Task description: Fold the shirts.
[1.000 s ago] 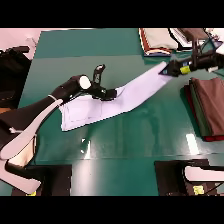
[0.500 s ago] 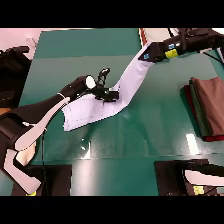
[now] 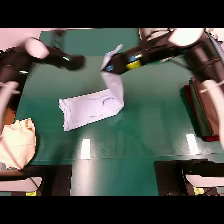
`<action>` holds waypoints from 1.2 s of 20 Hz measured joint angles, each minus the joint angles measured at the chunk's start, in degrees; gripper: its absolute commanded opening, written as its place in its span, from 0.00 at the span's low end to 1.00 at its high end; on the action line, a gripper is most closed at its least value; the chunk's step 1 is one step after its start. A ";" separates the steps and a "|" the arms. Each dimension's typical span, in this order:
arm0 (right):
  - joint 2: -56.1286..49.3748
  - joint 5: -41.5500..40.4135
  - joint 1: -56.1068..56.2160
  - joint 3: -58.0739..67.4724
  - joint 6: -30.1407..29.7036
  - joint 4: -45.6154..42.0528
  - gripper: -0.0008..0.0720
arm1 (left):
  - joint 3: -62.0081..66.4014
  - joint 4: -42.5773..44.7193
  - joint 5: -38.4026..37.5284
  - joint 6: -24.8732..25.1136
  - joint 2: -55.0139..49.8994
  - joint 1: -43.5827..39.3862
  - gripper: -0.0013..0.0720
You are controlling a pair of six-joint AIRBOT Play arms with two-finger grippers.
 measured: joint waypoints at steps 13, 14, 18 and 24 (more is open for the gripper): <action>-7.72 -6.60 0.66 -5.60 -6.84 2.36 0.71 | 0.55 9.75 -3.76 0.37 16.11 6.32 0.06; -6.93 -5.75 -2.47 -8.28 -5.55 -0.22 0.91 | 0.42 9.81 -3.82 0.37 15.50 4.85 0.06; -6.45 -2.03 -13.42 -18.12 -2.05 -4.20 0.94 | 0.15 10.05 -3.76 0.81 12.79 -0.46 0.06; -14.05 -0.59 -15.52 -21.68 -0.50 0.37 0.93 | 0.09 10.14 -3.67 1.68 10.23 -3.74 0.06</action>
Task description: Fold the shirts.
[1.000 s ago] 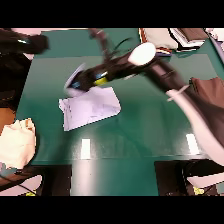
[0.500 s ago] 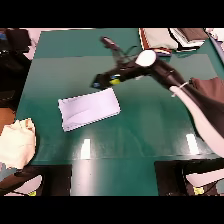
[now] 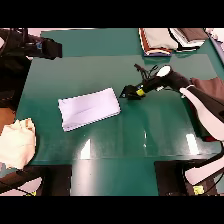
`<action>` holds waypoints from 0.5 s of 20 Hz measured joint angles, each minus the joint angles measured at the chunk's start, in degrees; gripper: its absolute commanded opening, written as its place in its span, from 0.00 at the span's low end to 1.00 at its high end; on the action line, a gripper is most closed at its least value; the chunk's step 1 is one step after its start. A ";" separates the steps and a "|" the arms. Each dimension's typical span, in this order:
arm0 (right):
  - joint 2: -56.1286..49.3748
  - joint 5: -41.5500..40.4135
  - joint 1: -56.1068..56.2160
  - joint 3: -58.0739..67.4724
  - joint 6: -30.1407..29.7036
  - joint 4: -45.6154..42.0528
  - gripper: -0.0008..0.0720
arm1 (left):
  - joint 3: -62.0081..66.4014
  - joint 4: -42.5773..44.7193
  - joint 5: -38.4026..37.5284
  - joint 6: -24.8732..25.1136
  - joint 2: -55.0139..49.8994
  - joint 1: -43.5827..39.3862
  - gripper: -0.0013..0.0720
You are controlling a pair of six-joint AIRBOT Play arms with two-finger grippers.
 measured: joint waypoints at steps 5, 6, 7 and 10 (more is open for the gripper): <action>-8.92 0.15 6.71 7.74 0.11 4.17 0.49 | 0.00 -0.02 0.76 0.15 -0.44 -0.55 0.06; -10.82 -0.28 8.09 9.90 0.20 4.81 0.27 | 0.00 -0.13 0.76 0.17 -0.48 -0.55 0.06; -12.59 -1.36 9.42 12.07 0.20 5.27 0.05 | 0.00 -0.39 0.76 0.17 -0.50 -0.59 0.06; -15.37 -2.75 11.61 17.92 -0.04 6.64 0.04 | 0.00 -2.58 0.52 0.20 -0.52 -0.66 0.06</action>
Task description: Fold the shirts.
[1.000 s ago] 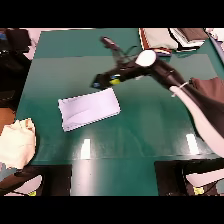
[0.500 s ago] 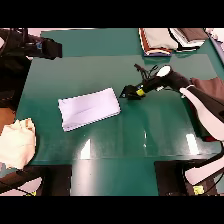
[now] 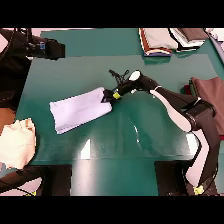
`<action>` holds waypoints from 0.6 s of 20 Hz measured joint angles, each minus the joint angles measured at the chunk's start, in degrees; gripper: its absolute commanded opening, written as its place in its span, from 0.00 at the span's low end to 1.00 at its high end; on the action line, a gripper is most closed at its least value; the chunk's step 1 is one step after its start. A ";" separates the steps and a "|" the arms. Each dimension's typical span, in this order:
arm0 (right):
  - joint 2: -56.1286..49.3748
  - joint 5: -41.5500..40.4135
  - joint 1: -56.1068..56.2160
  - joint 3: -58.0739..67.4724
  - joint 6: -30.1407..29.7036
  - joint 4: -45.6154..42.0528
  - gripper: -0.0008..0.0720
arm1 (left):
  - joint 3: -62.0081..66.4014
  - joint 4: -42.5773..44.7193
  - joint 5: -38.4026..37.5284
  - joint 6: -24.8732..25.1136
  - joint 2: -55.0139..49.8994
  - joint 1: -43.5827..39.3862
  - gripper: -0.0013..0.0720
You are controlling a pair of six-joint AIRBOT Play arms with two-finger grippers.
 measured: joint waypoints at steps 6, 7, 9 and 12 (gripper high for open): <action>7.23 0.74 -7.61 6.43 1.18 -9.66 0.04 | 0.00 -2.60 0.17 2.10 0.00 -5.09 0.06; 9.90 1.51 -10.62 6.34 1.70 -12.55 0.04 | 0.00 -2.84 0.31 2.60 0.00 -6.38 0.06; 15.15 3.43 -17.62 5.29 2.91 -18.47 0.04 | 0.00 -3.02 0.57 3.23 0.00 -8.37 0.06; 22.47 5.57 -30.12 2.43 4.33 -24.35 0.04 | 0.00 -3.50 0.83 3.65 0.00 -9.86 0.06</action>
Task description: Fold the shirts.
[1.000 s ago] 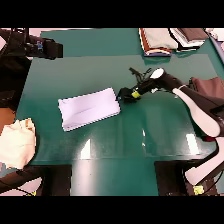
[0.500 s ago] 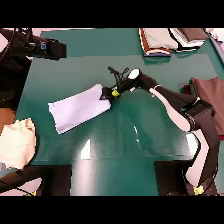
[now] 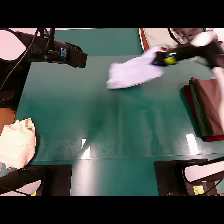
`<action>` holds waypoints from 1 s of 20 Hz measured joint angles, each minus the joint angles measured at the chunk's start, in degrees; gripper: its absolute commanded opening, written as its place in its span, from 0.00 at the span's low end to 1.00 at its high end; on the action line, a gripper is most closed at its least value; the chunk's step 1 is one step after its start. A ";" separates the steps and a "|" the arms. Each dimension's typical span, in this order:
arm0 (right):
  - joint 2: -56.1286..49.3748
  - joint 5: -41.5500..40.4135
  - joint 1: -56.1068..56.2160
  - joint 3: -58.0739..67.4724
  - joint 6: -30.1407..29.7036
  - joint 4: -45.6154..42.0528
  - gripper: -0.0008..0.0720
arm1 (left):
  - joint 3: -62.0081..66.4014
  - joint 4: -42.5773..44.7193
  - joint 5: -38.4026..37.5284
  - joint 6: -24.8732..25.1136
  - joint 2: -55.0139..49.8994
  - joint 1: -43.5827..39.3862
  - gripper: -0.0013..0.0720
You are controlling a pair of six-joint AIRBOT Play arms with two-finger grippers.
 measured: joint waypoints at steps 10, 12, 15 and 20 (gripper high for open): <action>10.23 -2.80 -34.12 -3.23 1.11 -0.92 0.04 | 0.00 -1.46 2.14 -3.65 0.00 -0.96 0.06; 10.25 -3.34 -35.45 -0.46 1.11 -0.44 0.04 | 0.00 -1.62 2.36 -3.93 0.00 -0.96 0.06; 10.16 -3.65 -35.30 5.38 1.11 0.22 0.04 | 0.00 -1.84 2.43 -4.15 0.00 -0.96 0.06; 10.14 -0.59 -34.36 13.68 1.11 0.24 0.04 | 0.00 -1.84 2.43 -4.28 0.00 -0.96 0.06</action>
